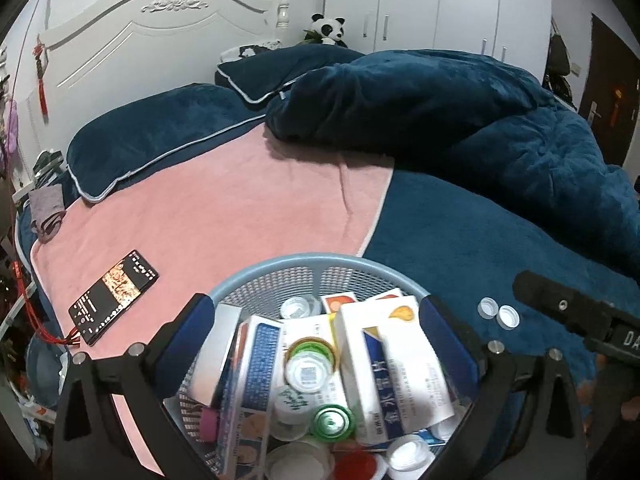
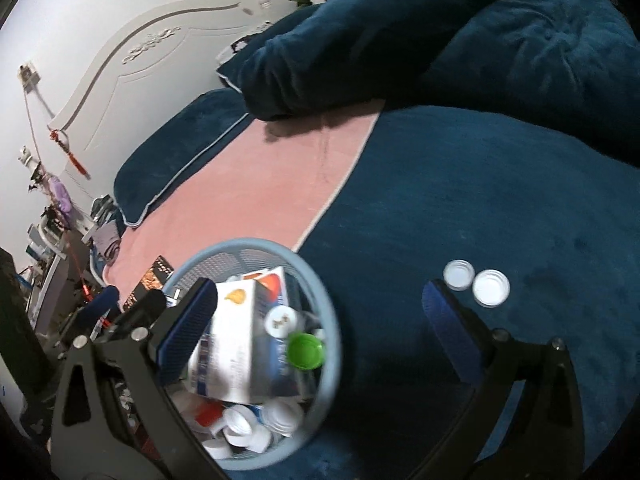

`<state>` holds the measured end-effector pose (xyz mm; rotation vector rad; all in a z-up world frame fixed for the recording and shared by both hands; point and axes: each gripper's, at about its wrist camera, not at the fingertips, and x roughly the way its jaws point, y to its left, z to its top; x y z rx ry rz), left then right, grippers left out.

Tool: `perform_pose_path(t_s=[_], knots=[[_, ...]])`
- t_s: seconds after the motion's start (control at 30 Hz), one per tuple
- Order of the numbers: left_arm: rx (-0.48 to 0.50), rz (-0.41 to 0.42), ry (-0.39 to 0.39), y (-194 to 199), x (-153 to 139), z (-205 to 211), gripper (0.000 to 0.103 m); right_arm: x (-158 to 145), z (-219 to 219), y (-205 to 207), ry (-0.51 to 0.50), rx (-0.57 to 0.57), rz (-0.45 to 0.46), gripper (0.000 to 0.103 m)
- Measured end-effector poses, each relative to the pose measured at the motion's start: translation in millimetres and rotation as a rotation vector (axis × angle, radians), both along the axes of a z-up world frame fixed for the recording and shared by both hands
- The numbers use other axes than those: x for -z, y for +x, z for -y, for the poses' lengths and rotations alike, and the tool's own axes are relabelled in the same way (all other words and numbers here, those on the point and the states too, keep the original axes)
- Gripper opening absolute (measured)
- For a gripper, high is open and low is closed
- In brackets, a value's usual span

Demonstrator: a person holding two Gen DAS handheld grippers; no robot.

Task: Organize objects
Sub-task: 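Move both tools back to the last two white caps, then grasp a white cap with the right tool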

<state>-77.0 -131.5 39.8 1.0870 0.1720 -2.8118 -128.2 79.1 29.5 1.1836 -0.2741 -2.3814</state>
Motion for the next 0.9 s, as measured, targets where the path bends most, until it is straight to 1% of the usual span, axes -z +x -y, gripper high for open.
perform_pose_path(t_s=[0.27, 0.33, 0.47, 0.6, 0.67, 0.73, 0.83, 0.9], knots=[[0.053, -0.003, -0.018, -6, -6, -28, 0.102, 6, -29, -1, 0.019, 0.040, 0.021, 0.103], [0.067, -0.007, -0.009, -7, -7, -35, 0.102, 7, -38, -4, 0.016, 0.060, 0.022, 0.103], [0.081, -0.013, 0.012, -9, -9, -45, 0.102, 10, -74, -19, 0.004, 0.149, 0.039, 0.103], [0.102, 0.005, 0.006, -15, -4, -59, 0.102, 31, -102, -34, 0.028, 0.243, 0.102, 0.103], [0.118, 0.014, 0.004, -19, 1, -67, 0.102, 48, -109, -40, 0.073, 0.265, 0.139, 0.103], [0.132, 0.020, -0.002, -22, 4, -74, 0.102, 66, -103, -47, 0.171, 0.252, 0.166, 0.103], [0.150, 0.026, -0.016, -25, 7, -82, 0.102, 91, -79, -55, 0.352, 0.153, 0.146, 0.102], [0.156, 0.024, -0.025, -24, 8, -85, 0.102, 101, -69, -57, 0.398, 0.109, 0.134, 0.100]])
